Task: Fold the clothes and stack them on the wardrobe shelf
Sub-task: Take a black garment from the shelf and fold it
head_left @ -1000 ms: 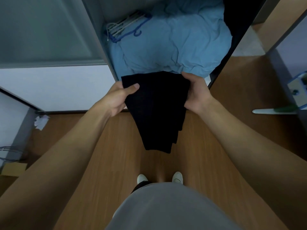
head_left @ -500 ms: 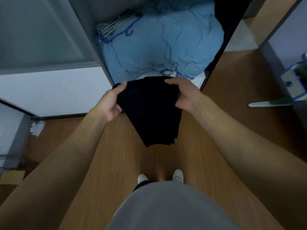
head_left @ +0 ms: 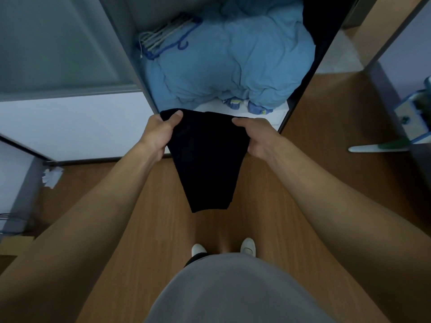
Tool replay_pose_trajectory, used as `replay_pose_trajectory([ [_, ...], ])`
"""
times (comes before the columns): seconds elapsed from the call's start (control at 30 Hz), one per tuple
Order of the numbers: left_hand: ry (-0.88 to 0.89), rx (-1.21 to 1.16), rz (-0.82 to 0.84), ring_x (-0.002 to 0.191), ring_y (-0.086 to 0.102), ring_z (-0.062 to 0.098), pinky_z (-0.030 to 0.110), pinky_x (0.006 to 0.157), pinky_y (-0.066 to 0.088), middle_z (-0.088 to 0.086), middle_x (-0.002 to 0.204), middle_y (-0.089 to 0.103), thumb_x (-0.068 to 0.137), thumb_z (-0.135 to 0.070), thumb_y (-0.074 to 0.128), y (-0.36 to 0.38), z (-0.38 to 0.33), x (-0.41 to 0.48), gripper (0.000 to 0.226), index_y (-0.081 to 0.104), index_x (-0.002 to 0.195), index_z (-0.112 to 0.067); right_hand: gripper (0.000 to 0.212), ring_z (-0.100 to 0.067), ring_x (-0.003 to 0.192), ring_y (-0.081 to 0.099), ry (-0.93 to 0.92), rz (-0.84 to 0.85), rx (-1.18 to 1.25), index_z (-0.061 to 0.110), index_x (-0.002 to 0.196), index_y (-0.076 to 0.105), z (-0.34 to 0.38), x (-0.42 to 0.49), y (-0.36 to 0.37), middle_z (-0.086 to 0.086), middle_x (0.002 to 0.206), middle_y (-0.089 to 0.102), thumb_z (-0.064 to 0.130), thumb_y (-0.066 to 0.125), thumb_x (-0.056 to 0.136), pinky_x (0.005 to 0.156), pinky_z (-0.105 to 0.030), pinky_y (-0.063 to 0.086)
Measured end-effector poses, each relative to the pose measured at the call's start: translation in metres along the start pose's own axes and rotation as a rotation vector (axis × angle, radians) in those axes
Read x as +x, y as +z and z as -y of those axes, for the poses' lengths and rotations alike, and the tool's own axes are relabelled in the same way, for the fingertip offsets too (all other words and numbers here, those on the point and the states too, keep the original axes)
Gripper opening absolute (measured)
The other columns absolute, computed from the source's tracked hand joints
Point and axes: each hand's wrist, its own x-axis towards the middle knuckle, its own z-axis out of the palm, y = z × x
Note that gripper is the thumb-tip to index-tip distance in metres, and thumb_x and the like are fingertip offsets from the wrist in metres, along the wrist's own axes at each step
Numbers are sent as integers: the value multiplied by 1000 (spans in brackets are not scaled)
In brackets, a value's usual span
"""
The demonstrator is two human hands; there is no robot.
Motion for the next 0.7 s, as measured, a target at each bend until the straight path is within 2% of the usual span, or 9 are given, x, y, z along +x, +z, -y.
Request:
replay_pose_trajectory([
  [0.1, -10, 76, -59, 85, 75, 12, 19, 67, 57, -2, 86, 79, 93, -29, 71, -5, 4, 3, 11, 74, 90, -19, 48, -23, 84, 67, -10, -77, -145, 3, 130, 53, 0, 0, 4, -16, 116, 67, 18, 72, 89, 66, -35, 59],
  [0.17, -24, 138, -121, 79, 74, 11, 16, 60, 55, 0, 88, 77, 90, -32, 74, -6, 6, 5, 15, 72, 89, -18, 51, -23, 90, 66, -19, -104, -208, 5, 131, 49, 0, 1, 4, -16, 119, 65, 18, 73, 88, 66, -34, 57],
  [0.3, -58, 208, -186, 70, 70, 6, 13, 52, 51, 1, 90, 73, 87, -33, 77, -9, 13, 5, 20, 68, 85, -16, 59, -25, 104, 64, -48, -86, -234, 6, 139, 43, -6, 4, 3, -14, 129, 60, 16, 72, 89, 85, -39, 56],
  [0.37, -65, 204, -206, 77, 70, 8, 14, 57, 54, 4, 96, 74, 87, -31, 77, -12, 15, 5, 19, 67, 88, -15, 57, -21, 104, 64, -92, -61, -241, 13, 142, 45, -7, 4, 3, -9, 125, 60, 14, 69, 91, 86, -34, 56],
  [0.4, -64, 193, -220, 82, 70, 11, 17, 64, 56, 5, 102, 73, 86, -30, 78, -13, 16, 5, 23, 67, 96, -12, 48, -18, 98, 66, -122, -45, -257, 15, 137, 52, -6, 3, 4, -9, 120, 63, 12, 68, 91, 81, -30, 56],
  [0.47, -62, 176, -243, 95, 68, 15, 23, 78, 57, 5, 112, 67, 85, -27, 80, -15, 16, 5, 48, 57, 124, -10, 33, -13, 82, 65, -165, -11, -327, 15, 122, 66, -6, 2, 4, -10, 111, 68, 7, 66, 91, 67, -19, 54],
  [0.57, -101, 224, -107, 106, 66, 19, 26, 86, 56, 7, 122, 64, 83, -23, 81, -18, 11, 6, 64, 49, 138, -14, 38, -6, 82, 61, -216, 29, -469, 12, 124, 67, -9, 2, 4, -9, 120, 66, 1, 68, 87, 58, -7, 47],
  [0.63, -124, 351, 37, 114, 63, 21, 29, 100, 51, 8, 130, 62, 80, -21, 83, -17, 8, 6, 65, 53, 138, -15, 52, -9, 95, 61, -270, 49, -626, 10, 135, 59, -14, 2, 1, -9, 130, 60, -3, 67, 86, 71, -8, 48],
  [0.7, -117, 515, 112, 123, 56, 20, 25, 105, 44, 6, 138, 56, 77, -20, 85, -15, 6, 4, 75, 50, 143, -17, 59, -18, 120, 55, -345, 34, -849, 8, 142, 51, -19, 2, 0, -10, 140, 53, -7, 63, 85, 94, -16, 44],
])
